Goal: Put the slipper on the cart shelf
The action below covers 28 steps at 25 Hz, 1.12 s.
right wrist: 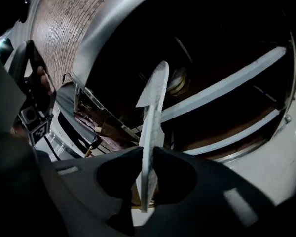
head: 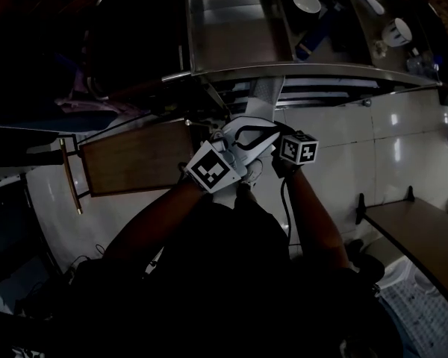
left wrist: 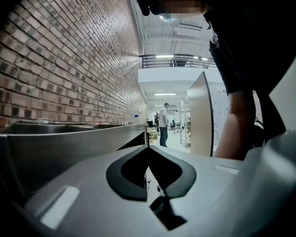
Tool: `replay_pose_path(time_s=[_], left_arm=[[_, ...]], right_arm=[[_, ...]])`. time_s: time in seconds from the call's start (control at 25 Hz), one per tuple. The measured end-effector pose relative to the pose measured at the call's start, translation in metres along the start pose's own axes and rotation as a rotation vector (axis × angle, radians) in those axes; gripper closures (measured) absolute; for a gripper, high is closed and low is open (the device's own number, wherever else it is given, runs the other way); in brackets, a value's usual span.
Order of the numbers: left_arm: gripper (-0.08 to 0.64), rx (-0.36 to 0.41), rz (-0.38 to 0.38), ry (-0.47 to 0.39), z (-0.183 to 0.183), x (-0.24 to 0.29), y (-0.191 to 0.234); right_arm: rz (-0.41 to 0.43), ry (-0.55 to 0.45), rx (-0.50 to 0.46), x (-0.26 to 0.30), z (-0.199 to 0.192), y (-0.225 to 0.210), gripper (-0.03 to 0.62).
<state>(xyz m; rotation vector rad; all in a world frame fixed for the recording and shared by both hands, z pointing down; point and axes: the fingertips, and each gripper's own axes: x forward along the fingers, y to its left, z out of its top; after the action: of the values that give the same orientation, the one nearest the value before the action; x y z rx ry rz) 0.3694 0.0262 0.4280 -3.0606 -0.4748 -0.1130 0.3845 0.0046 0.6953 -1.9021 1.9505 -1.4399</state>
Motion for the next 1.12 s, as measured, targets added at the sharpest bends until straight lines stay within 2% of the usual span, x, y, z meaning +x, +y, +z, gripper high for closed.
replay_pose_path(time_s=[0.16, 0.36, 0.56, 0.68, 0.92, 1.12], left_arm=[[0.557, -0.001, 0.025, -0.006, -0.001, 0.001, 0.006], [0.557, -0.004, 0.057, -0.004, -0.004, 0.000, 0.014], [0.557, -0.016, 0.085, 0.004, -0.008, -0.004, 0.018], [0.557, -0.019, 0.102, 0.003, -0.012, -0.008, 0.023], [0.557, -0.044, 0.127, 0.013, -0.019, -0.014, 0.030], [0.557, -0.045, 0.129, 0.015, -0.022, -0.015, 0.032]], right_arm=[[0.000, 0.026, -0.048, 0.030, 0.027, -0.012, 0.526], [0.034, -0.005, -0.075, 0.052, 0.074, -0.008, 0.526], [0.062, -0.044, -0.075, 0.066, 0.100, -0.006, 0.526], [0.081, -0.094, -0.043, 0.074, 0.111, -0.007, 0.526], [0.107, -0.181, 0.078, 0.084, 0.123, -0.011, 0.526], [0.121, -0.225, 0.110, 0.090, 0.135, -0.012, 0.525]])
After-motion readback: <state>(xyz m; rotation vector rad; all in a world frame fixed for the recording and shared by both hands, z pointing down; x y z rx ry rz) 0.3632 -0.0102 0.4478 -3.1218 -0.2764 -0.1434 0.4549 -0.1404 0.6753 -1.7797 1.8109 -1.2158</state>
